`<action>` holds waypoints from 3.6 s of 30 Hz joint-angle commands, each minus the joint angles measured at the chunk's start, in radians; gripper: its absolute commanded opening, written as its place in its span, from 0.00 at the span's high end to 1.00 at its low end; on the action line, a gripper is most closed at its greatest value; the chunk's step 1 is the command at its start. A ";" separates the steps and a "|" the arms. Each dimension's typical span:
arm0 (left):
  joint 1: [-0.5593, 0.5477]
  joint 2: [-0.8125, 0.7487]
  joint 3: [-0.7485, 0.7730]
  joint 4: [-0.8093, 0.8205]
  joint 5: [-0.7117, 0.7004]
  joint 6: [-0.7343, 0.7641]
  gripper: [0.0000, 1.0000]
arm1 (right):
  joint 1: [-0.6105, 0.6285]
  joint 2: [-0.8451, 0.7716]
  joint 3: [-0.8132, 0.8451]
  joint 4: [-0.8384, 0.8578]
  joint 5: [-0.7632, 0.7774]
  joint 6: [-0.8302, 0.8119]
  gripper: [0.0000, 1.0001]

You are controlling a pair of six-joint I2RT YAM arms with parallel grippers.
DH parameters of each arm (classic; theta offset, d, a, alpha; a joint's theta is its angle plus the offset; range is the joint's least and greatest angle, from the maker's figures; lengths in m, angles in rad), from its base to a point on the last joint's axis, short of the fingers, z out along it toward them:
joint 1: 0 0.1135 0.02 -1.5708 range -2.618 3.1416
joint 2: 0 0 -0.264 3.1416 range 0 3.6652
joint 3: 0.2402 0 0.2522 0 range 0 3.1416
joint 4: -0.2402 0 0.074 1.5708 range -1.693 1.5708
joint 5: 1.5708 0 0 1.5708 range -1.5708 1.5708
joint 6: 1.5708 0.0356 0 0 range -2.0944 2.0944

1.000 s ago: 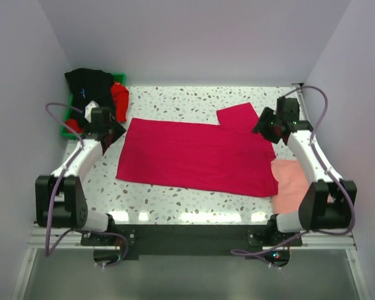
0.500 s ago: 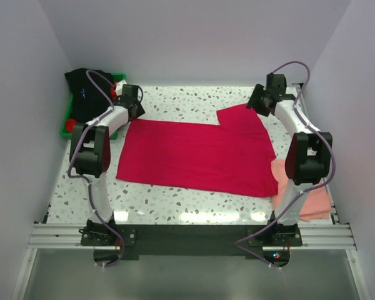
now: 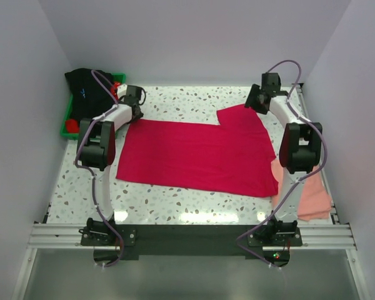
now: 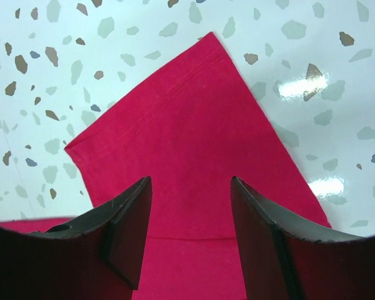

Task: Fold and stack the t-shirts
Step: Fold the tshirt

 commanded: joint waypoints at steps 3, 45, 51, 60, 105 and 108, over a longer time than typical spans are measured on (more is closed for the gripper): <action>0.002 0.013 0.020 0.007 -0.043 0.009 0.65 | 0.000 0.040 0.067 -0.011 0.051 -0.048 0.42; 0.050 0.053 0.138 0.117 0.062 0.057 1.00 | 0.007 0.308 0.408 -0.094 0.117 -0.053 1.00; 0.066 0.116 0.276 0.110 0.086 0.077 1.00 | -0.007 0.310 0.461 -0.042 0.097 -0.044 1.00; 0.085 0.128 0.321 0.127 0.126 0.094 1.00 | -0.017 0.233 0.411 -0.002 0.040 -0.033 1.00; 0.126 -0.385 -0.314 0.128 0.069 -0.004 1.00 | -0.017 -0.680 -0.770 0.165 0.023 0.126 1.00; 0.126 -0.411 -0.353 0.127 0.068 -0.014 1.00 | -0.017 -0.712 -0.801 0.162 0.017 0.128 1.00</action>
